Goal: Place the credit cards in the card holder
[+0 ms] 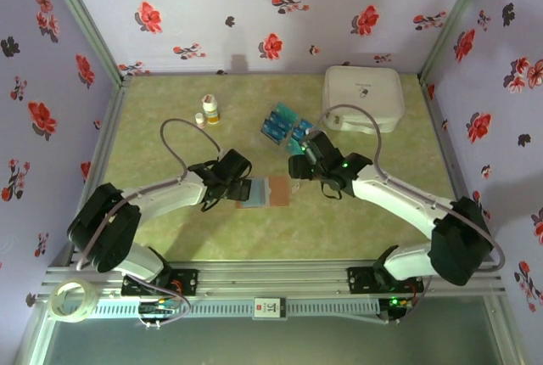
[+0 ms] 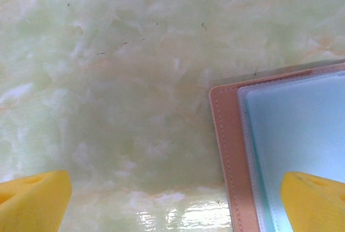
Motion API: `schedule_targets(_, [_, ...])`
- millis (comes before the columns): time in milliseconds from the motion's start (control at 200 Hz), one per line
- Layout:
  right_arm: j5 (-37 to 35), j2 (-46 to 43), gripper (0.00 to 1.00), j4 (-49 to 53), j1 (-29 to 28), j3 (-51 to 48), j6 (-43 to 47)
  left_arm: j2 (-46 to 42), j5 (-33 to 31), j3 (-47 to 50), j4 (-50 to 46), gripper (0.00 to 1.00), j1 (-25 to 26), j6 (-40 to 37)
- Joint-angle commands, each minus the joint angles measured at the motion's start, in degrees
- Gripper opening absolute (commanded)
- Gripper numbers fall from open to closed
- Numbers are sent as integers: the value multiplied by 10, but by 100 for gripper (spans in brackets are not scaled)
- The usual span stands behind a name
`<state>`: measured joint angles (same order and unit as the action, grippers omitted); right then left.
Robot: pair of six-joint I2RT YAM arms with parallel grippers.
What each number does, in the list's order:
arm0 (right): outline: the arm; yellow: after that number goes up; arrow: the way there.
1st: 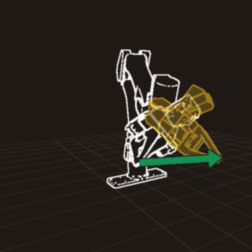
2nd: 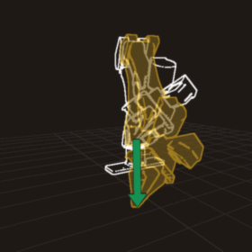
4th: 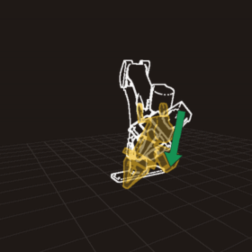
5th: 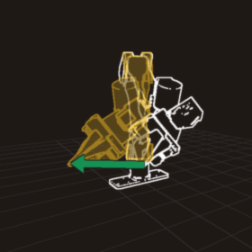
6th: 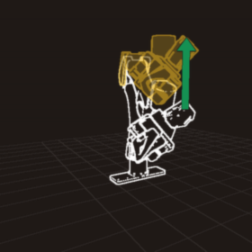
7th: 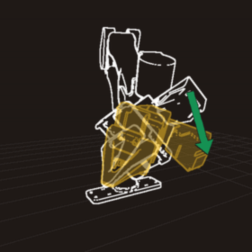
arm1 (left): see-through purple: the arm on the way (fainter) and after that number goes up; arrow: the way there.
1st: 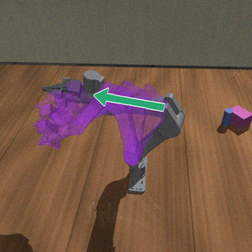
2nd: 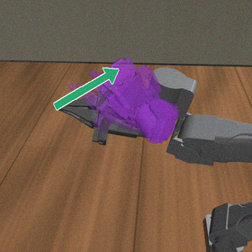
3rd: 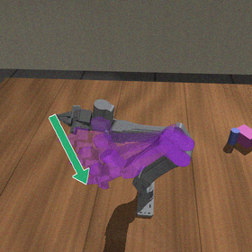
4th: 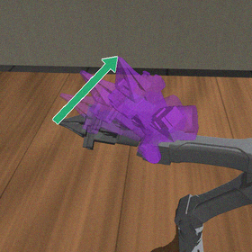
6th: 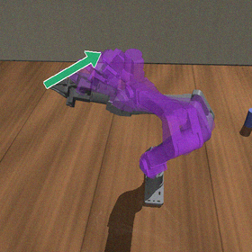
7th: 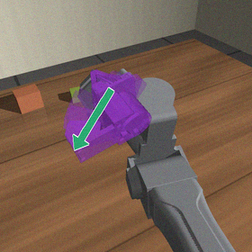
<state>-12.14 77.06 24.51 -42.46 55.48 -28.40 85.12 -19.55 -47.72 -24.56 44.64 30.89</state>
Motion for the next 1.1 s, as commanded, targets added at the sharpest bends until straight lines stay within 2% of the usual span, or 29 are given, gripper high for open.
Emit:
schedule_targets(0, [-106, -15, 81, 64, 5, 51, 58, -23, -12, -21, -17, 100, 3, 0])
schedule_targets(80, [-143, -9, 99, 76, 6, 81, 89, -34, -11, -24, -18, 100, 2, 0])
schedule_targets(325, [-165, 22, 99, 48, 9, 120, 174, -57, -9, -24, -16, 100, -15, 0])
schedule_targets(540, [-104, 103, 99, 85, 17, 181, 223, -75, 2, -18, -12, 100, -49, -6])
schedule_targets(715, [-60, 166, 90, 98, 26, 216, 215, -93, 13, -13, -10, 100, -79, -10])
schedule_targets(830, [-13, 198, 73, 104, 43, 237, 205, -101, 20, -6, -8, 100, -95, -11])
schedule_targets(875, [-10, 210, 63, 115, 47, 249, 205, -105, 23, -2, -7, 100, -99, -11])
schedule_targets(935, [-10, 226, 56, 123, 49, 258, 211, -108, 25, 2, -7, 100, -102, -10])
schedule_targets(1095, [-40, 257, 49, 132, 49, 273, 234, -114, 32, 12, -4, 100, -109, -8])
